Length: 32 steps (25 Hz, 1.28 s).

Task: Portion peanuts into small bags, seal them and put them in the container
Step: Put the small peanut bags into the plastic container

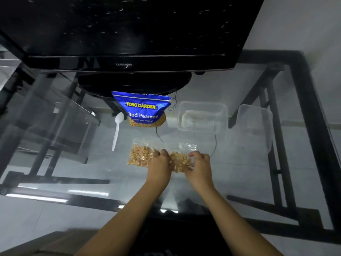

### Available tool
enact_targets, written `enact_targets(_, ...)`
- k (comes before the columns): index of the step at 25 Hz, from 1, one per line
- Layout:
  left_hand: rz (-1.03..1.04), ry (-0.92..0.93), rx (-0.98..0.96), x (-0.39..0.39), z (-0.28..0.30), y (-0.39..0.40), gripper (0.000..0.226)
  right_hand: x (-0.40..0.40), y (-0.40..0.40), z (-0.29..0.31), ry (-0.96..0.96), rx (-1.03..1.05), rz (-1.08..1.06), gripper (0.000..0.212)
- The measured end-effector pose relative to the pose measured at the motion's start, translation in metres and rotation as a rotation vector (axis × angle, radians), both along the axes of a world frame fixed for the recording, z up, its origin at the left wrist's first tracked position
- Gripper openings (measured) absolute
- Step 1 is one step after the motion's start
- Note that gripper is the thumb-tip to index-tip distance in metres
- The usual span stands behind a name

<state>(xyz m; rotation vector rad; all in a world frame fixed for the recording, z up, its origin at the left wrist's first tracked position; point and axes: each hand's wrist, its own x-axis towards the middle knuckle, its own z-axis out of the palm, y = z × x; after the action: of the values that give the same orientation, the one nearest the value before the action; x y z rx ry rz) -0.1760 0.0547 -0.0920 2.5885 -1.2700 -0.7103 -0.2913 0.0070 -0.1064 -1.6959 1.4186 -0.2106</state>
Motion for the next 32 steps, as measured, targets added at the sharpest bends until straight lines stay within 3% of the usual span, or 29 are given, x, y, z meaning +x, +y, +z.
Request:
enact_targets(6, -0.067, 0.054, -0.076, -0.021, -0.007, -0.018, 0.032, -0.035, -0.016, -0.001, 0.012, -0.01, -0.083, 0.038)
enact_targets(10, 0.081, 0.369, -0.093, -0.019, -0.006, -0.018, 0.026, -0.051, -0.012, 0.002, -0.096, -0.099, -0.077, 0.037)
enact_targets(13, 0.275, 0.694, -0.082, -0.005, 0.021, -0.021, 0.033, -0.057, -0.018, 0.025, -0.259, -0.011, -0.208, 0.046)
enact_targets(15, 0.296, 0.731, -0.208, 0.006, 0.041, -0.044, 0.039, -0.056, -0.041, 0.046, -0.35, -0.021, -0.266, 0.048)
enact_targets(17, 0.261, 0.642, -0.353, 0.013, 0.054, -0.078, 0.04, -0.047, -0.076, 0.061, -0.342, -0.089, -0.252, 0.048)
enact_targets(19, 0.219, 0.532, -0.382, 0.012, 0.053, -0.114, 0.04, -0.03, -0.113, 0.064, -0.226, -0.129, -0.199, 0.048)
enact_targets(23, 0.052, 0.278, -0.148, 0.0, 0.029, -0.147, 0.037, -0.001, -0.143, 0.039, 0.14, -0.051, 0.017, 0.048)
enact_targets(27, -0.168, 0.063, 0.032, -0.003, 0.019, -0.147, 0.028, 0.003, -0.147, 0.027, 0.351, -0.051, 0.103, 0.037)
enact_targets(30, -0.27, -0.13, 0.037, -0.005, 0.023, -0.145, 0.037, 0.006, -0.145, 0.029, 0.511, -0.177, 0.157, 0.03)
enact_targets(32, -0.237, -0.132, -0.064, 0.0, 0.031, -0.137, 0.038, 0.008, -0.14, 0.039, 0.522, -0.278, 0.179, 0.027)
